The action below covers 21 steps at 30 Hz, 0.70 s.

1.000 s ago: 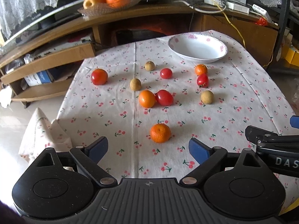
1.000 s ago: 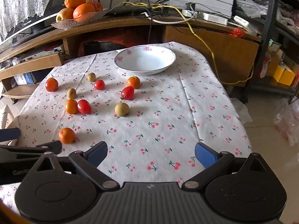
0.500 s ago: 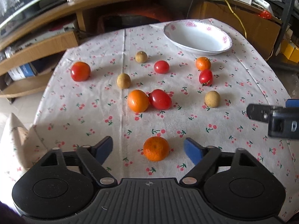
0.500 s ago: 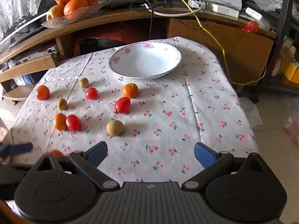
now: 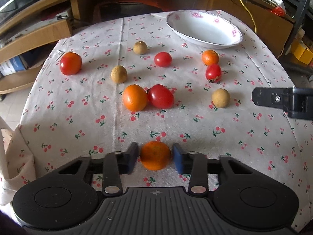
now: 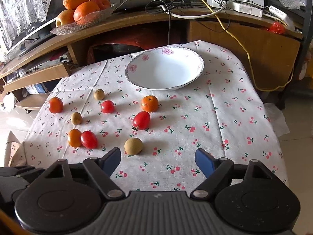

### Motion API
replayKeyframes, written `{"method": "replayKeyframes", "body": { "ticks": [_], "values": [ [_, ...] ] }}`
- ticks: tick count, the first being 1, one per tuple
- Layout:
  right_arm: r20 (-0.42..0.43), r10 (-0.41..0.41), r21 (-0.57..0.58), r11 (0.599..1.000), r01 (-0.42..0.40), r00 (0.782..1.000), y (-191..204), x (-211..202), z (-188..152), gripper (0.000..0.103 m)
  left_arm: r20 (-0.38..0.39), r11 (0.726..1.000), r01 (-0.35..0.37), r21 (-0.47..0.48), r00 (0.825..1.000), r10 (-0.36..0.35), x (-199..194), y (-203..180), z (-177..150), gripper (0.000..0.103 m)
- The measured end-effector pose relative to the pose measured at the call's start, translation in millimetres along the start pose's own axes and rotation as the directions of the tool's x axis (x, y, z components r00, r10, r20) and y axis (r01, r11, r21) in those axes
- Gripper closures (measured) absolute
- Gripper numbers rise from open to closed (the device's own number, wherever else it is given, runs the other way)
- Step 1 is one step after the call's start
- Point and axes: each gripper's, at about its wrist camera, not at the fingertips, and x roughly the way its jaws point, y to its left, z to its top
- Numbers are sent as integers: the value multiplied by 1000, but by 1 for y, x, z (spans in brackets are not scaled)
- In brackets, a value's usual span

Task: Organize fruits
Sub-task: 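Lower the left tool onto the small orange and close its fingers, then grasp the small brown round fruit with the right tool while the left tool holds the orange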

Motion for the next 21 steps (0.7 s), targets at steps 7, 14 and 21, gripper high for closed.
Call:
{"method": "replayKeyframes", "body": {
  "ticks": [7, 14, 21],
  "values": [
    [30, 9, 12, 1000, -9, 1000, -1, -10, 6, 25, -1, 998, -30, 46, 1000, 30, -5, -3, -2, 63],
    [14, 11, 64, 998, -12, 1000, -12, -7, 17, 25, 39, 994, -23, 110, 999, 19, -20, -5, 13, 63],
    [-42, 18, 62, 998, -15, 999, 1, 19, 24, 25, 29, 995, 49, 85, 998, -52, -14, 0, 15, 63]
  ]
}}
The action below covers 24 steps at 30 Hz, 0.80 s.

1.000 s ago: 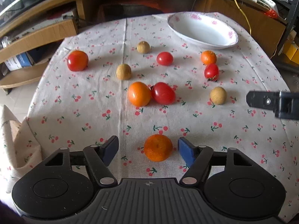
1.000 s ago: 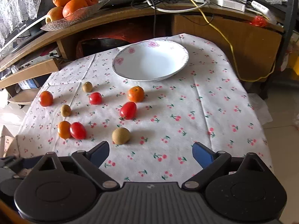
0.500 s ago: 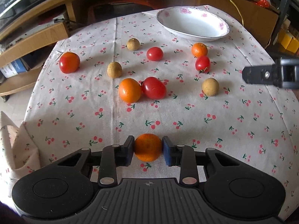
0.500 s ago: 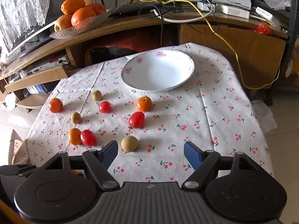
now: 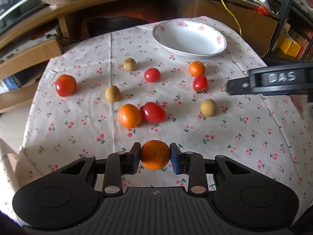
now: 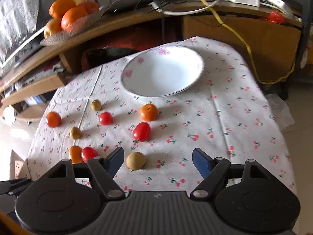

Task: Organize fruits
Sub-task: 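Grasp the small brown round fruit with the right tool while the left tool holds the orange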

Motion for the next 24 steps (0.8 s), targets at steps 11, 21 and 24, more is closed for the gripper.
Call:
{"method": "replayKeyframes", "body": {
  "ticks": [11, 21, 24],
  "values": [
    [-66, -13, -162, 987, 2, 998, 21, 34, -13, 50, -23, 1000, 23, 15, 999, -22, 10, 6, -11, 63],
    [-54, 37, -278, 959, -51, 998, 35, 49, -21, 70, -15, 999, 21, 44, 1000, -21, 17, 4, -15, 61],
    [-52, 45, -299, 952, -58, 998, 36, 48, -23, 72, 1, 998, 18, 60, 1000, -18, 17, 4, -19, 61]
  ]
}}
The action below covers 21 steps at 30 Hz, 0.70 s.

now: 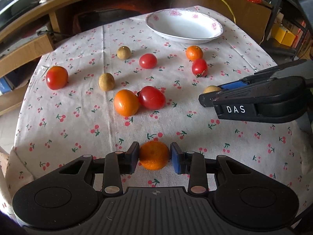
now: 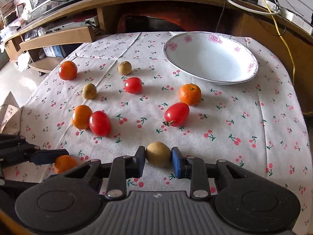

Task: Organize fruits
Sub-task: 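Grasp the small brown round fruit with the right tool while the left tool holds the orange, then carry the orange with the left tool while the right tool carries the brown fruit to the bowl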

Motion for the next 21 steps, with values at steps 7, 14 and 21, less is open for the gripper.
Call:
{"method": "replayKeyframes", "body": {
  "ticks": [7, 14, 21],
  "values": [
    [-2, -21, -42, 999, 21, 1000, 6, -3, -3, 73, 16, 1000, -8, -5, 1000, 9, -2, 0, -5, 54],
    [-1, -21, -15, 1000, 21, 1000, -1, -10, -3, 73, 5, 1000, -13, -11, 1000, 13, -3, -2, -4, 61],
    [28, -34, 23, 999, 33, 999, -13, -23, 0, 73, 9, 1000, -13, 7, 1000, 13, -7, -14, 2, 64]
  ]
}}
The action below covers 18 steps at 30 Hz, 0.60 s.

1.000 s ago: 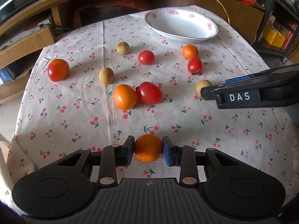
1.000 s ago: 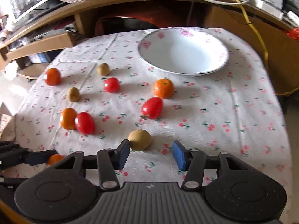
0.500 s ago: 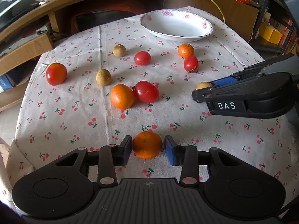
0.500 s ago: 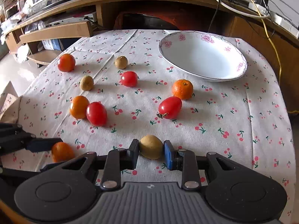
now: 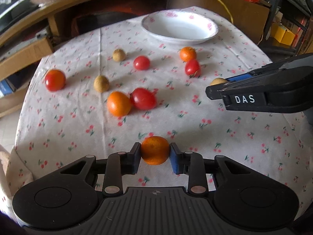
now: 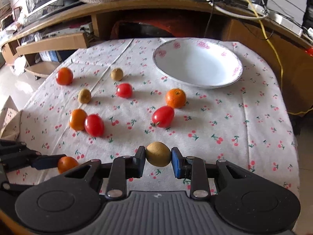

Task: Organize fruits
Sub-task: 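Carry the orange with the left tool while the right tool carries the brown fruit to the bowl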

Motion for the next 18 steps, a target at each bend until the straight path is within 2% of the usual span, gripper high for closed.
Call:
{"method": "replayKeyframes", "body": {
  "ticks": [5, 8, 12, 18],
  "values": [
    [49, -10, 12, 1000, 10, 999, -3, -15, 11, 73, 26, 1000, 4, -30, 1000, -3, -6, -1, 12, 64],
    [80, -27, 27, 999, 25, 996, -7, -26, 19, 73, 48, 998, -25, -54, 998, 27, -17, 2, 20, 64],
    [121, -39, 57, 998, 32, 992, -13, -38, 30, 73, 84, 996, -20, -84, 996, 28, -25, 4, 42, 64],
    [103, -73, 103, 993, 63, 992, -32, -23, 45, 73, 138, 997, -2, -82, 990, 14, -12, 1, 81, 64]
  ]
}}
